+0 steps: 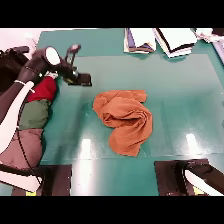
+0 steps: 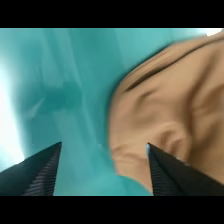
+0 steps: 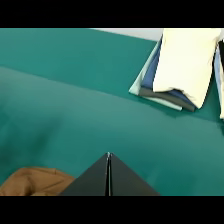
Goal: Fold the shirts.
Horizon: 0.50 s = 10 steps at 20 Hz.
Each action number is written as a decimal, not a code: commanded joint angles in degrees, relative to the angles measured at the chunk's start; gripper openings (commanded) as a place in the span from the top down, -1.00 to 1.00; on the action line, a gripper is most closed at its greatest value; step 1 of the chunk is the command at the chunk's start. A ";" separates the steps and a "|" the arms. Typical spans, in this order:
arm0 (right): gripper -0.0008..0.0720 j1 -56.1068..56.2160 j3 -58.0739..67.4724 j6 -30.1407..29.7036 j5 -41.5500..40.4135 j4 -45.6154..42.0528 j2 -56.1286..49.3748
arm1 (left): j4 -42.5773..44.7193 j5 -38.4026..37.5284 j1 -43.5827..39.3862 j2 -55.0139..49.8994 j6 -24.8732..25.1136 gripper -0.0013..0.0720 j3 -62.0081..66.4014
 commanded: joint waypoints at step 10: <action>0.93 -0.02 -5.62 1.55 -1.09 0.24 0.00 | -12.41 12.37 -5.20 -3.17 6.16 -0.72 -11.19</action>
